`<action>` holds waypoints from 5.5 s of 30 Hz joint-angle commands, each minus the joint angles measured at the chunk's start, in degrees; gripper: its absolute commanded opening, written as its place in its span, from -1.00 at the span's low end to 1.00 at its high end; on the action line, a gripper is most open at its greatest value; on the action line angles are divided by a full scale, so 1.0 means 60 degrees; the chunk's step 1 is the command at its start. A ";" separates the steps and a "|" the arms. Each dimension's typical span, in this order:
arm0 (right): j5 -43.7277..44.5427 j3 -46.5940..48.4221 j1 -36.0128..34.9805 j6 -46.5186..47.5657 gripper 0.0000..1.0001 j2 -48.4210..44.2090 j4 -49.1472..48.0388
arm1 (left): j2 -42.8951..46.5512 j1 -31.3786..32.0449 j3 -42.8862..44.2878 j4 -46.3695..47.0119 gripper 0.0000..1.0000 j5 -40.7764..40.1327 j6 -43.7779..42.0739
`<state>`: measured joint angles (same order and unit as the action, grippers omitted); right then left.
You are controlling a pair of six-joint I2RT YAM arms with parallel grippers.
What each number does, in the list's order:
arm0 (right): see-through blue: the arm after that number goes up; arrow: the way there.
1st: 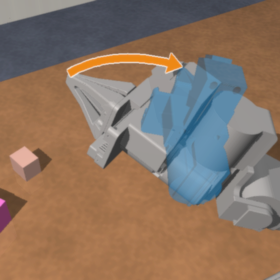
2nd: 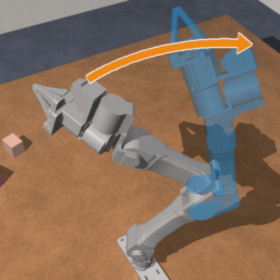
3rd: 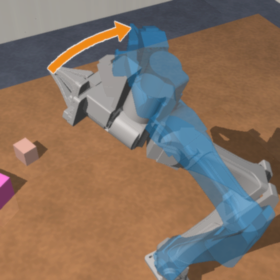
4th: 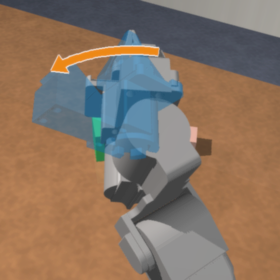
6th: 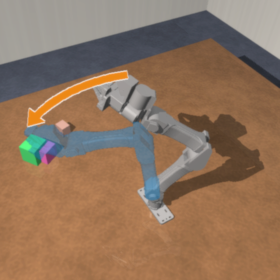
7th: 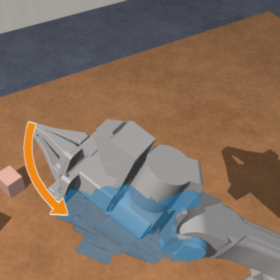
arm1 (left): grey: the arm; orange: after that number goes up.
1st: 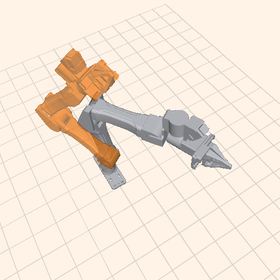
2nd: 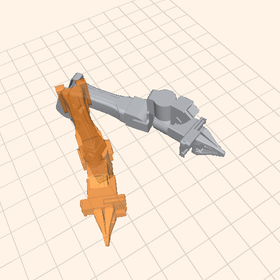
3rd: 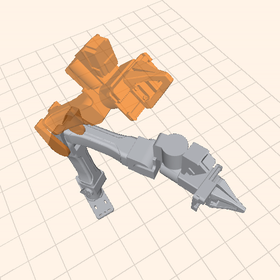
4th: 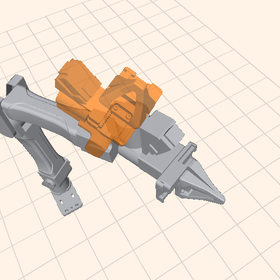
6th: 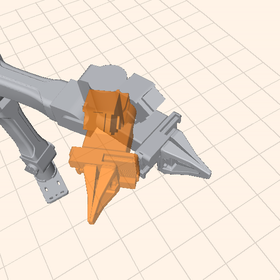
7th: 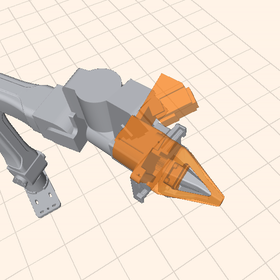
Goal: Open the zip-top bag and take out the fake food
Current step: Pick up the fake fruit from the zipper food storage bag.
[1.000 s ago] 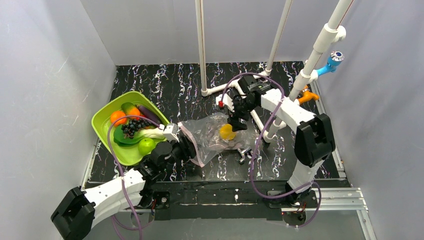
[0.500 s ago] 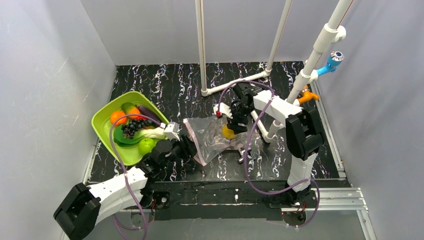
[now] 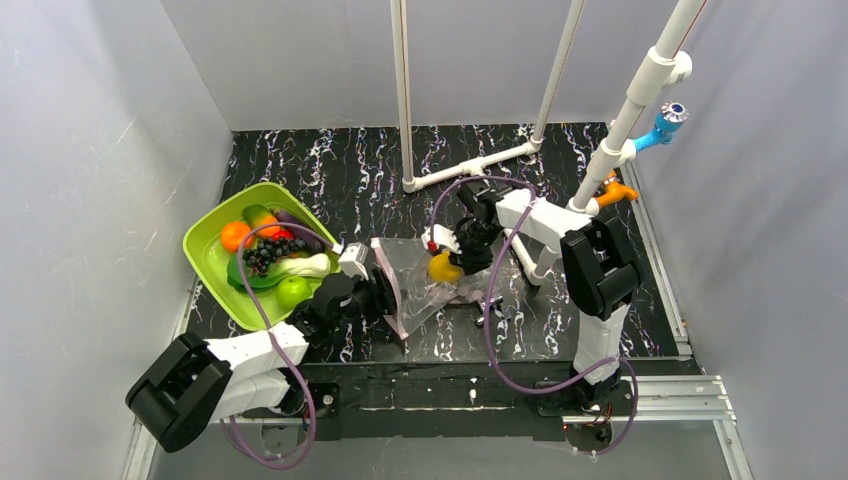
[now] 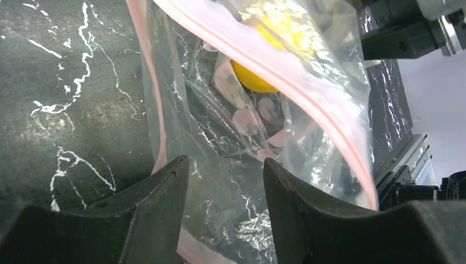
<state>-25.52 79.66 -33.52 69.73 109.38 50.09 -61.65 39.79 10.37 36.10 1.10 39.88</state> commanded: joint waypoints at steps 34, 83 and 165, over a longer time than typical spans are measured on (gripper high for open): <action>-0.1460 -0.0282 -0.0595 -0.0680 -0.97 -0.0308 -0.0188 | -0.1432 -0.0393 0.1542 0.0111 0.33 0.0427 0.2319; -0.2554 -0.0040 -0.0727 -0.1237 -0.97 -0.0226 -0.0061 | -0.5753 0.0411 0.3594 0.0704 0.56 0.1146 0.2436; -0.0522 0.0010 -0.1079 -0.1815 -0.97 0.0371 -0.0257 | -0.2531 -0.0919 0.3223 -0.5179 0.77 0.0229 0.1628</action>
<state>-28.62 79.02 -39.53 58.06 110.74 47.81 -75.07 34.61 28.45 10.28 7.31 49.10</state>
